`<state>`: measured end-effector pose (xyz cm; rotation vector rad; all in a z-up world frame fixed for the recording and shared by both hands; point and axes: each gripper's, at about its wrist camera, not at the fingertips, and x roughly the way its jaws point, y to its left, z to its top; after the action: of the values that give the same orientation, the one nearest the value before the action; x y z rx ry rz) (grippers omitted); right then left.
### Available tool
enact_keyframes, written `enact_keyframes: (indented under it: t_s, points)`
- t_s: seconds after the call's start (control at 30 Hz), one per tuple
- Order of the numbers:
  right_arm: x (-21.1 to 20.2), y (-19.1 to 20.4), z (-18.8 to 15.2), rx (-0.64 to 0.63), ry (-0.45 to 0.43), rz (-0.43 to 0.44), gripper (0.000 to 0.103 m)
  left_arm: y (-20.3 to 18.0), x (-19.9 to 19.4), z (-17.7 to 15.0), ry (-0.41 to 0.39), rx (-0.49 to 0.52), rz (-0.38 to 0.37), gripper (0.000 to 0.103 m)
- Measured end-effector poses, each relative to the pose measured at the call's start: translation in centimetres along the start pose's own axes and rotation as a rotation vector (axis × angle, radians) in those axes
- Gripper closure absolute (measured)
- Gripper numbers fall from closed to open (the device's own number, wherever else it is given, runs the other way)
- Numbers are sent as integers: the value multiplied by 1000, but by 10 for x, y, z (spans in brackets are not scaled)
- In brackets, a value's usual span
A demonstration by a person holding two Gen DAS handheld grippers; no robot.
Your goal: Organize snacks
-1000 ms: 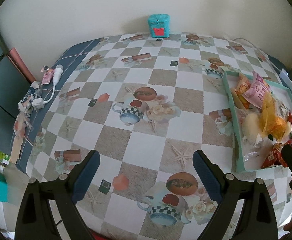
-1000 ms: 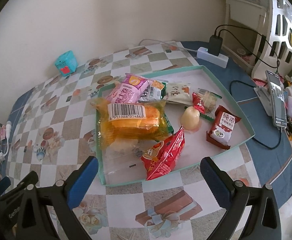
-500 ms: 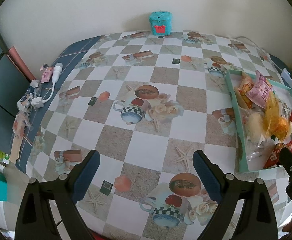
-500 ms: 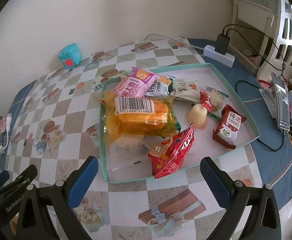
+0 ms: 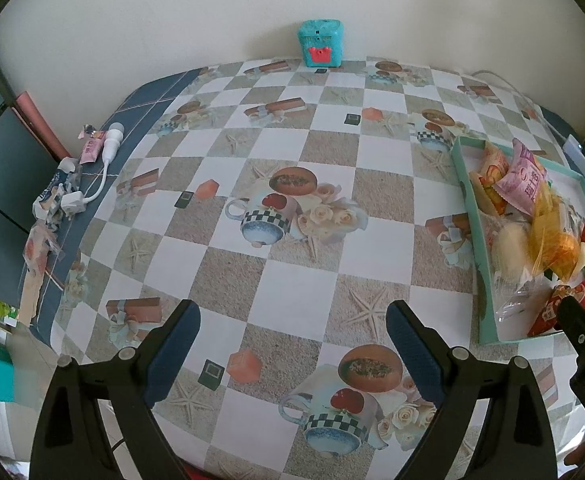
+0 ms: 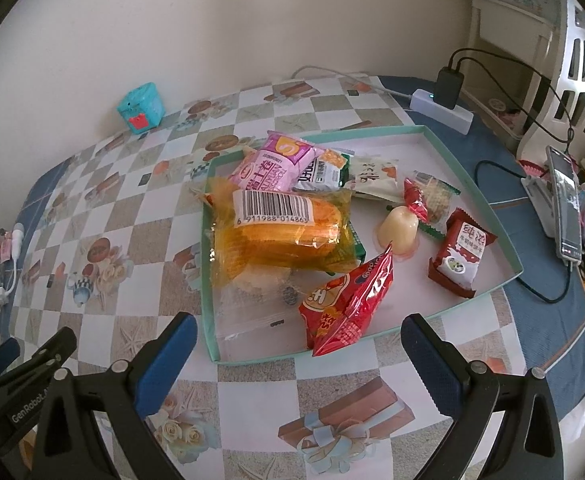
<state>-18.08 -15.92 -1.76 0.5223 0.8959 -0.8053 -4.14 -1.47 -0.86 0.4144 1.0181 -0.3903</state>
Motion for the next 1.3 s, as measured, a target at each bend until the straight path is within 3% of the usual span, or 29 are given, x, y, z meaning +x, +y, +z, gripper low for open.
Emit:
enact_keyframes:
  t_s: [1.3]
  points:
    - [1, 1, 0, -6, 5, 0, 0, 4, 6, -1, 17, -3, -1, 9]
